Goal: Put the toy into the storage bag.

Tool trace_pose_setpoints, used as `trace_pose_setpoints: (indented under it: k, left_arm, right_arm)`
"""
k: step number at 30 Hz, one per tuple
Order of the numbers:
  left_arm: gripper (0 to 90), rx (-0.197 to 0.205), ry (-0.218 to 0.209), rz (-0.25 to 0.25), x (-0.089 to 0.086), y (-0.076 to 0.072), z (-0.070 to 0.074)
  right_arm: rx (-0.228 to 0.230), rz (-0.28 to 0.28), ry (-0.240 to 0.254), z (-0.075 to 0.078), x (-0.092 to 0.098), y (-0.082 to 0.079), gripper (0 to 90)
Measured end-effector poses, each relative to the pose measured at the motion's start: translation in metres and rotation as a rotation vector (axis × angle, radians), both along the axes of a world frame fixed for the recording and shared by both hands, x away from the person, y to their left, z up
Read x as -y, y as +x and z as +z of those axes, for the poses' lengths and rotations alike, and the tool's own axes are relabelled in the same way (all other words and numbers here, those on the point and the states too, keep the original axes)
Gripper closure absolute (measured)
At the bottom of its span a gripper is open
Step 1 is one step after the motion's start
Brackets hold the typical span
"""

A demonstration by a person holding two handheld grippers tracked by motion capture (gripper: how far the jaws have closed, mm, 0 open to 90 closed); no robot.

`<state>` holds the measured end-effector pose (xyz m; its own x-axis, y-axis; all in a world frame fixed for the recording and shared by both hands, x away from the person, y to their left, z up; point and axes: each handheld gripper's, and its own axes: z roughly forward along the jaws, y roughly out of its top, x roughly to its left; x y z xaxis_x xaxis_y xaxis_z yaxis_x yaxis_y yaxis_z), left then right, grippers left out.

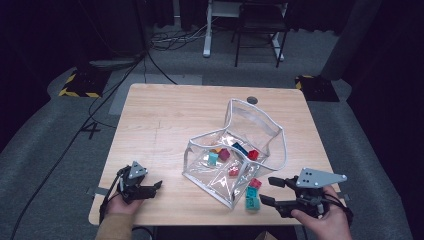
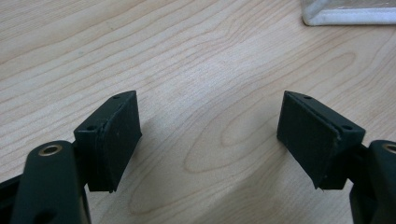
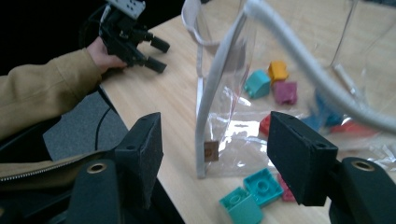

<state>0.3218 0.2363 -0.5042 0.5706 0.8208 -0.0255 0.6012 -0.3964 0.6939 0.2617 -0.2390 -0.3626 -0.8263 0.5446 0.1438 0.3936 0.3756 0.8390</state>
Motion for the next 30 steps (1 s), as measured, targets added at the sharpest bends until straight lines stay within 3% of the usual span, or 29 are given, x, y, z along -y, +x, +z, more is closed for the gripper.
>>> trace_pose_setpoints:
  k: [12,15,20,30]
  left_arm:
    - [21.9,0.001,0.001,-0.001,0.0,0.0,0.0]
    - [21.9,0.002,0.001,-0.002,0.0,0.0,0.0]
    - [21.9,0.0,0.001,0.001,0.0,0.0,0.0]
    - [21.9,0.0,0.001,0.001,0.0,0.0,0.0]
  right_arm:
    - [-0.077,-0.018,-0.062,-0.057,-0.003,0.007,34.4]
    - [-0.053,-0.026,-0.12,-0.071,-0.005,0.009,34.0]
    - [-0.067,-0.037,-0.167,-0.096,-0.008,0.012,33.6]
    - [-0.051,-0.055,-0.247,-0.12,-0.011,0.015,33.5]
